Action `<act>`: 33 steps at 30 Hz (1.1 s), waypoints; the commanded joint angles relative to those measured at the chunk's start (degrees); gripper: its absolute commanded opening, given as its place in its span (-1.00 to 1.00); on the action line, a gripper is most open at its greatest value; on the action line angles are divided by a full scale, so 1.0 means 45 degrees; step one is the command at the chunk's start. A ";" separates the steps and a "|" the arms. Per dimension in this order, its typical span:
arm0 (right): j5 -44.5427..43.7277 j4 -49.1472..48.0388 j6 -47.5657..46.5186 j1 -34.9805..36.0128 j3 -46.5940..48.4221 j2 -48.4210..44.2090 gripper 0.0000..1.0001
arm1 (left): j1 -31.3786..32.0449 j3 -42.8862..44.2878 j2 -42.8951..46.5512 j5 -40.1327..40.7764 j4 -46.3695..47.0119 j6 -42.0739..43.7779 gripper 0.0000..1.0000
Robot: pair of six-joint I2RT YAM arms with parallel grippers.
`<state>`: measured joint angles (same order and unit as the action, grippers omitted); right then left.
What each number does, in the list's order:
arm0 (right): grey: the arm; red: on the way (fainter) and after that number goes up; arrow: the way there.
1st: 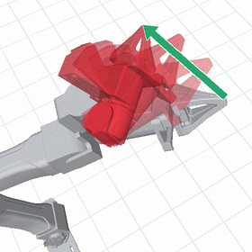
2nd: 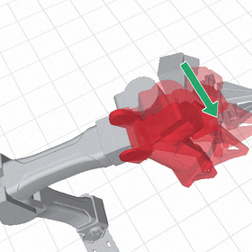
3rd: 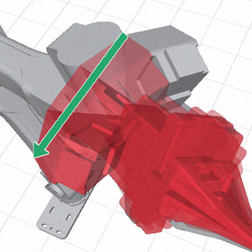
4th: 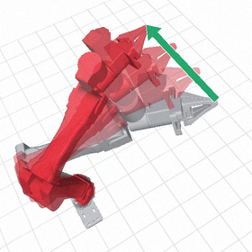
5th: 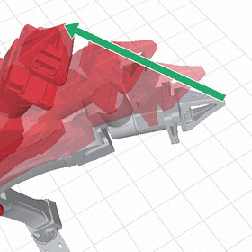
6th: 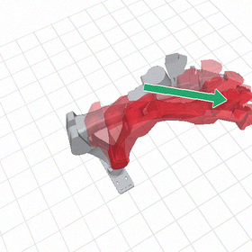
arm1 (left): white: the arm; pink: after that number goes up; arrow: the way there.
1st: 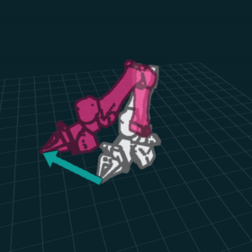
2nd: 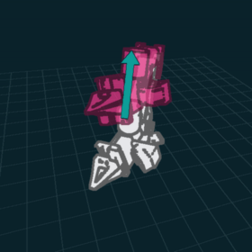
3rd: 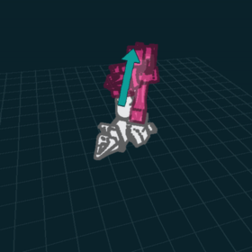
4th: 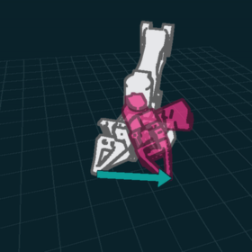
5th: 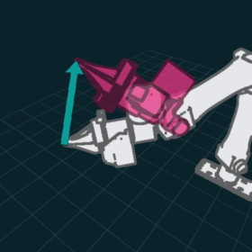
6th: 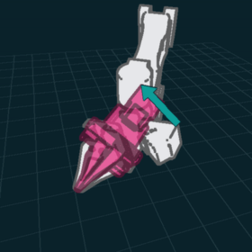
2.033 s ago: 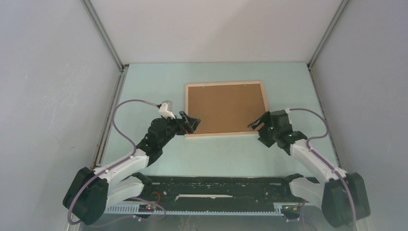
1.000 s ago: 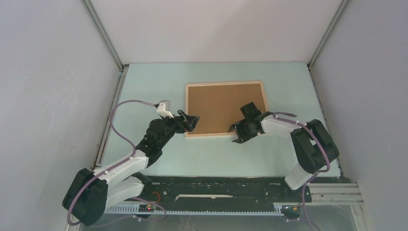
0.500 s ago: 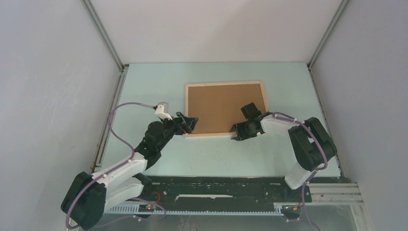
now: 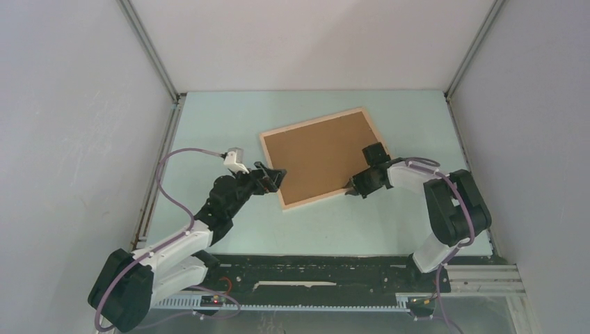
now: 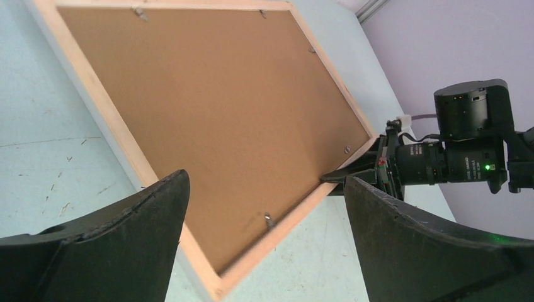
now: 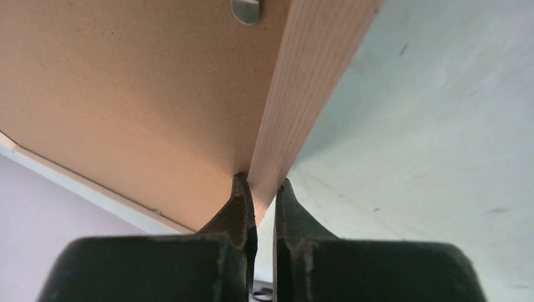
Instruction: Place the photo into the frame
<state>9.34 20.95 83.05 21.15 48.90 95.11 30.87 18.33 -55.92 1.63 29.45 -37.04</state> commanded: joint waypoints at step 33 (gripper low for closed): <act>0.4242 -0.0803 -1.2830 -0.3488 -0.0069 -0.2346 -1.00 | 0.0080 -0.0354 0.0487 0.0062 0.0409 0.0282 1.00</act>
<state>20.25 24.08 23.68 5.96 44.82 85.82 30.89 15.94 -52.03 3.22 29.50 -37.04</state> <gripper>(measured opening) 0.065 0.996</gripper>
